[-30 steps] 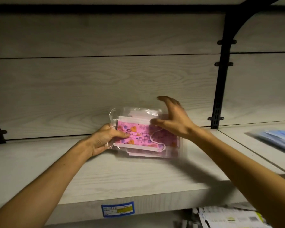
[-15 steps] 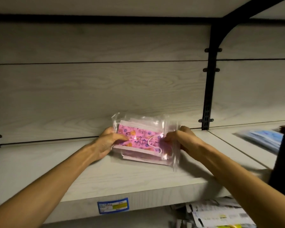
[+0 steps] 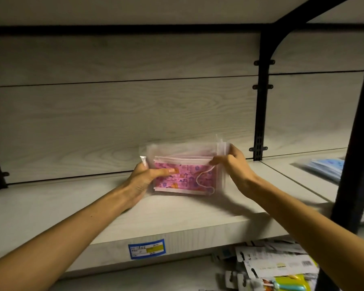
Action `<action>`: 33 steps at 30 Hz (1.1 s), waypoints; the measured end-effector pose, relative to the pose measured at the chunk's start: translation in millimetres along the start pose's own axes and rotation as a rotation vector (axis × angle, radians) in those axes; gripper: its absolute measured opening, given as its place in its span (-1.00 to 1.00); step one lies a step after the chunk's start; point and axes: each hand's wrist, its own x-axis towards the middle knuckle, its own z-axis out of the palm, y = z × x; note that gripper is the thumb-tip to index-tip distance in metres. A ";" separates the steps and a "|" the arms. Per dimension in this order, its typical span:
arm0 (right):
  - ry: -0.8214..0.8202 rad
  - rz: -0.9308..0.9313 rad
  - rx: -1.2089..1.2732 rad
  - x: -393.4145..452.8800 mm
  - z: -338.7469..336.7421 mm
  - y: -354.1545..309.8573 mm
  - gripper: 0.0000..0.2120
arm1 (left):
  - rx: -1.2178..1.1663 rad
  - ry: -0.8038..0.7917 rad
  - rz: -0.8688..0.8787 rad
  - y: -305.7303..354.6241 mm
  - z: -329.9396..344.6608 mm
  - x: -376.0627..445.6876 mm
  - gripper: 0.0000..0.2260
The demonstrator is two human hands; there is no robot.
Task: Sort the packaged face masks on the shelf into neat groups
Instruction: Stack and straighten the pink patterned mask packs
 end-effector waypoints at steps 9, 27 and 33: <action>0.001 0.029 -0.001 -9.1 -3.5 4.3 -0.58 | 0.042 0.067 0.098 -12.6 15.4 -4.0 -0.32; 0.049 -0.045 -0.168 -14.4 -18.9 14.9 -0.68 | 0.041 0.227 0.138 -18.6 27.3 4.4 -0.63; -0.030 -0.058 -0.252 -15.2 -21.7 23.6 -0.77 | -0.074 0.214 0.025 -20.6 25.4 5.7 -0.61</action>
